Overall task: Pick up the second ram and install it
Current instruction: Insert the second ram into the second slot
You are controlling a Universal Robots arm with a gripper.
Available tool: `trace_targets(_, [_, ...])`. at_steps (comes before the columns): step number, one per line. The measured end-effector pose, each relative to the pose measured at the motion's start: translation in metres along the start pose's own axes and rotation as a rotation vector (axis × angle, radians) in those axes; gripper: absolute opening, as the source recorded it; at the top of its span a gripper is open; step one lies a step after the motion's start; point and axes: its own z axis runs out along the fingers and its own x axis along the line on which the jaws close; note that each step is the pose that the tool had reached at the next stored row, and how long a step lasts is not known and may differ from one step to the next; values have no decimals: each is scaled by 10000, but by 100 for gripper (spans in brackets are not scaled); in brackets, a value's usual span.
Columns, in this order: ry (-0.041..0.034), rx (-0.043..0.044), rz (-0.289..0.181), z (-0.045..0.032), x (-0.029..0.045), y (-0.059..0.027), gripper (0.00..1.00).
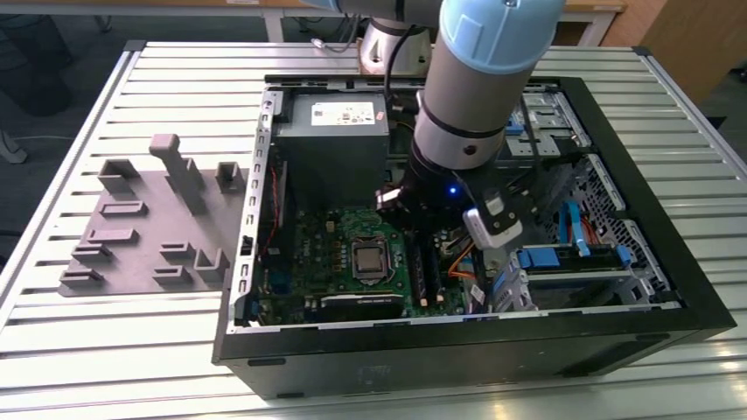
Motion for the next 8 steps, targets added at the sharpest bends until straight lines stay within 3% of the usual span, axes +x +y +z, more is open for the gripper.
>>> trace_targets(8, [-7, 1, 0, 39, -1, -1, 20])
